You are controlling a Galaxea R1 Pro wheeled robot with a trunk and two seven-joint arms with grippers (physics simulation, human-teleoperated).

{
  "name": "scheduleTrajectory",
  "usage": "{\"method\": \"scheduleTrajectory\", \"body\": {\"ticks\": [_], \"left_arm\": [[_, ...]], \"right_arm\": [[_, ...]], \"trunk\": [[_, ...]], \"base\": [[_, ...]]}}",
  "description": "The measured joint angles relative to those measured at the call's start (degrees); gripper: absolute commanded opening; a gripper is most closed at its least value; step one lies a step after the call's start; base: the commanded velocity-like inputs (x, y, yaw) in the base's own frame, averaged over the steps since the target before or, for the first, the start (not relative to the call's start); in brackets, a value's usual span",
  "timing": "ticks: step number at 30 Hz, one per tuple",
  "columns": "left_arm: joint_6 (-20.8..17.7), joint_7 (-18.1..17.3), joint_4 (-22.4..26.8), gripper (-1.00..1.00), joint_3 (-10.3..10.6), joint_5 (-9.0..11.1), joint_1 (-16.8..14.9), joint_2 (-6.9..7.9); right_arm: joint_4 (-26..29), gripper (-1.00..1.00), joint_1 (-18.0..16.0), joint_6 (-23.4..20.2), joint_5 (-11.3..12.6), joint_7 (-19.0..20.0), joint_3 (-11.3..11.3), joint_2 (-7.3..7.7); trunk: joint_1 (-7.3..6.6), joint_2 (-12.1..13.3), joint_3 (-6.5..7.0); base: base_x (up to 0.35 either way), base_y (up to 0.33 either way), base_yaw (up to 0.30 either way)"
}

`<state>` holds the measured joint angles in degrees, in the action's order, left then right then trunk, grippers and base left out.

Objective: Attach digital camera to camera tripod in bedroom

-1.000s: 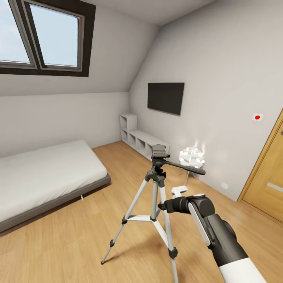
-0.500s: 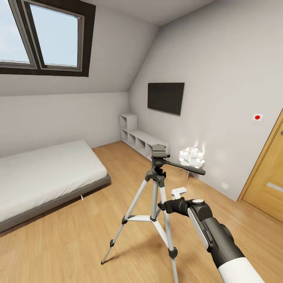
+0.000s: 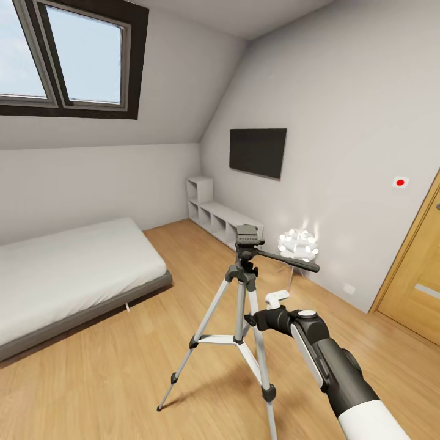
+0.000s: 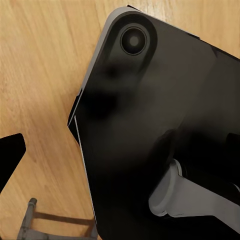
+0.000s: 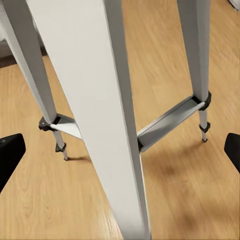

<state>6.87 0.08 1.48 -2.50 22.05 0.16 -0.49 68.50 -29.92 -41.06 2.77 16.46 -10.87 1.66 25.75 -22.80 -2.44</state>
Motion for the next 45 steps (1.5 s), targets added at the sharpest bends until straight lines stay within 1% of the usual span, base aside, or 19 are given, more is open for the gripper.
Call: {"method": "scheduleTrajectory", "body": {"ticks": [6, 12, 16, 25, 34, 35, 37, 38, 40, 42, 45], "left_arm": [[0.0, 0.01, 0.0, 1.0, 0.0, 0.06, 0.0, 0.05], [0.0, 0.05, 0.0, 1.0, 0.0, 0.08, 0.0, 0.07], [0.0, 0.01, 0.0, 1.0, 0.0, 0.09, 0.0, 0.07], [0.0, 0.06, 0.0, 1.0, 0.0, 0.09, 0.0, 0.07], [0.0, 0.05, 0.0, 1.0, 0.0, 0.09, 0.0, 0.07], [0.0, 0.04, 0.0, 1.0, 0.0, 0.09, 0.0, 0.07], [0.0, 0.05, 0.0, 1.0, 0.0, 0.09, 0.0, 0.07], [0.0, 0.05, -0.01, 1.0, 0.0, 0.09, 0.0, 0.07], [0.0, 0.06, 0.0, 1.0, 0.0, 0.09, 0.0, 0.07], [0.0, 0.05, 0.0, 1.0, 0.0, 0.09, 0.01, 0.07], [0.0, 0.04, 0.0, 1.0, 0.0, 0.09, 0.0, 0.07]], "right_arm": [[-0.44, 1.0, 0.0, 2.72, 0.32, -0.05, -0.03, -0.04], [-2.15, 1.0, 0.0, 3.29, 0.31, -0.11, 0.04, -0.16], [-3.52, 1.0, -0.01, 4.45, 0.19, -0.2, 0.05, -0.26], [-4.37, 1.0, -0.01, 9.45, 0.33, -0.86, 0.13, -0.31], [-4.4, 1.0, -0.02, 9.85, 0.33, -0.93, 0.14, -0.32], [-4.4, -1.0, -0.03, 9.87, 0.35, -0.93, 0.15, -0.35], [-4.41, -1.0, -0.02, 9.88, 0.38, -0.9, 0.14, -0.37], [-4.4, -1.0, -0.02, 9.83, 0.82, -0.81, 0.12, -0.39], [-4.43, -1.0, -0.01, 9.95, 0.04, -0.82, 0.11, -0.39], [-4.49, -1.0, -0.02, 10.0, -0.07, -0.75, 0.11, -0.42], [-4.77, -1.0, -0.03, 9.96, 0.48, -0.68, 0.08, -0.43]], "trunk": [[0.0, 0.0, 0.0], [0.0, 0.0, 0.0], [0.0, 0.0, 0.0], [0.0, 0.0, 0.0], [0.0, 0.0, 0.0], [0.0, 0.0, 0.0], [0.0, 0.0, 0.0], [0.0, -0.01, 0.0], [0.0, 0.01, -0.01], [0.0, -0.01, 0.0], [-0.01, -0.02, 0.01]], "base": [[0.0, 0.0, 0.0], [0.0, 0.0, 0.0], [0.0, 0.0, 0.0], [0.0, 0.0, 0.0], [0.0, 0.0, 0.0], [0.0, 0.0, 0.0], [0.0, 0.0, 0.0], [0.0, 0.0, 0.0], [0.0, 0.0, 0.0], [0.0, 0.0, 0.0], [0.0, 0.0, 0.0]]}}
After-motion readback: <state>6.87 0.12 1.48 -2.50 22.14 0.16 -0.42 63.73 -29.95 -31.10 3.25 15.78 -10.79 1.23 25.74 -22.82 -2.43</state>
